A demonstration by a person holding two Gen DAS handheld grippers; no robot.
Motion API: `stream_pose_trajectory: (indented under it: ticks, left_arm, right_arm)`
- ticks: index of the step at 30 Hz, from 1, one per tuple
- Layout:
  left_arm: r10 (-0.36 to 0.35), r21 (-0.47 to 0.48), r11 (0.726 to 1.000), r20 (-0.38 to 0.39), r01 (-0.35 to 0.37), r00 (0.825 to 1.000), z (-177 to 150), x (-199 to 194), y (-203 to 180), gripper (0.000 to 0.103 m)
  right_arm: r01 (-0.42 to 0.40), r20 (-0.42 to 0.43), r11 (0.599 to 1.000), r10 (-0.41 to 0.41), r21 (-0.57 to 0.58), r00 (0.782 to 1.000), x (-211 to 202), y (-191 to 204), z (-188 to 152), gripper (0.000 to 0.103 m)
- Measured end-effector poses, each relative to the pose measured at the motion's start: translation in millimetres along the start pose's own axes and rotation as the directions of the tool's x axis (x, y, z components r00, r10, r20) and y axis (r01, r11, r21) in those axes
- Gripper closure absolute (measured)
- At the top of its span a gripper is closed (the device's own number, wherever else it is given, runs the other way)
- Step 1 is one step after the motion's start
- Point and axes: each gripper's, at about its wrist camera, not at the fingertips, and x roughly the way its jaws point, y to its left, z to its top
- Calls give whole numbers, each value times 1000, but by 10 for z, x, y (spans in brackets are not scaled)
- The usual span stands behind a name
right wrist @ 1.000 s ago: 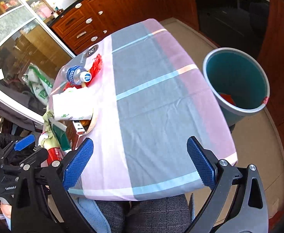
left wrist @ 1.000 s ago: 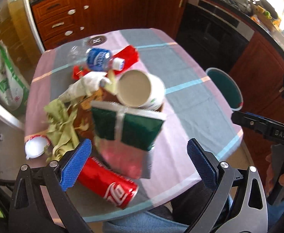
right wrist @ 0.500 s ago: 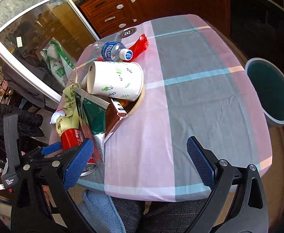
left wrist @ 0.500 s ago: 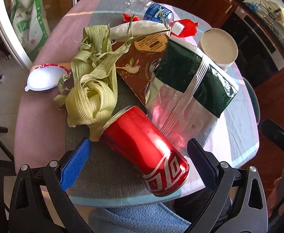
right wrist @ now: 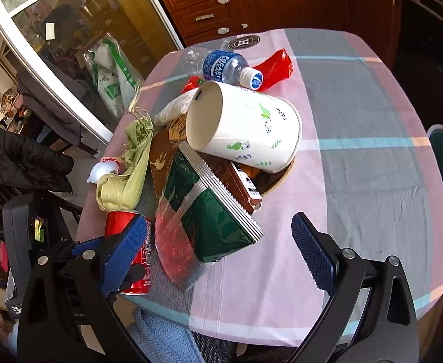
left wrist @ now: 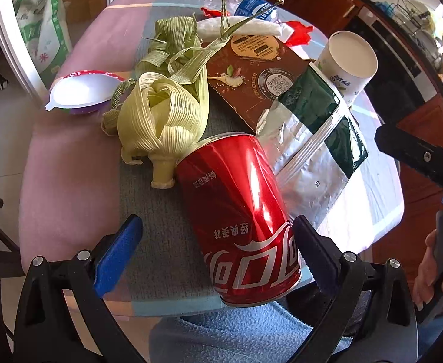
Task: Collect trash
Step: 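Return both tools to the table toward the red can and snack bag, then grasp the red can with the left gripper while the right grasps the green snack bag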
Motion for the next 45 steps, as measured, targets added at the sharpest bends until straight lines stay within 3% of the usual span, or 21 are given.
stream_pose_trajectory:
  ticks: [5,6,8,9,11,14,16,22,31,40,45]
  left_arm:
    - [-46,18,999,1,46,999,93,241,55,7]
    - [-80,58,995,10,79,997,150,341,101,10]
    - [-117,79,990,8,116,993,176,372,73,31]
    - [-121,90,989,3,121,993,216,439,60,31]
    - [-111,124,986,6,109,994,206,429,8,32]
    - [-132,146,981,-6,131,991,187,402,-60,32]
    - [-131,158,979,-7,131,991,250,478,-105,32]
    - [-143,201,970,10,138,990,305,362,-272,33]
    - [-148,264,956,58,127,987,481,240,-575,42]
    - [-115,272,958,67,93,991,545,380,-732,44]
    - [-115,308,948,115,75,987,537,353,-727,44]
  right_arm:
    - [-31,-52,999,32,29,998,186,11,-227,10]
    - [-39,-58,999,41,30,997,227,33,-248,10]
    - [-59,-66,998,61,32,996,289,102,-295,10]
    - [-62,-70,998,64,29,995,320,130,-311,10]
    - [-70,-76,997,72,25,994,368,178,-338,18]
    - [-75,-94,997,75,7,993,418,231,-387,40]
    - [-82,-120,997,82,4,989,432,238,-434,74]
    - [-81,-92,997,80,-11,993,163,141,-498,89]
    - [-45,8,999,45,8,999,-444,-219,-646,93]
    - [-37,19,996,36,84,999,-569,-500,-732,93]
    - [-46,68,991,38,123,997,-710,-628,-667,93]
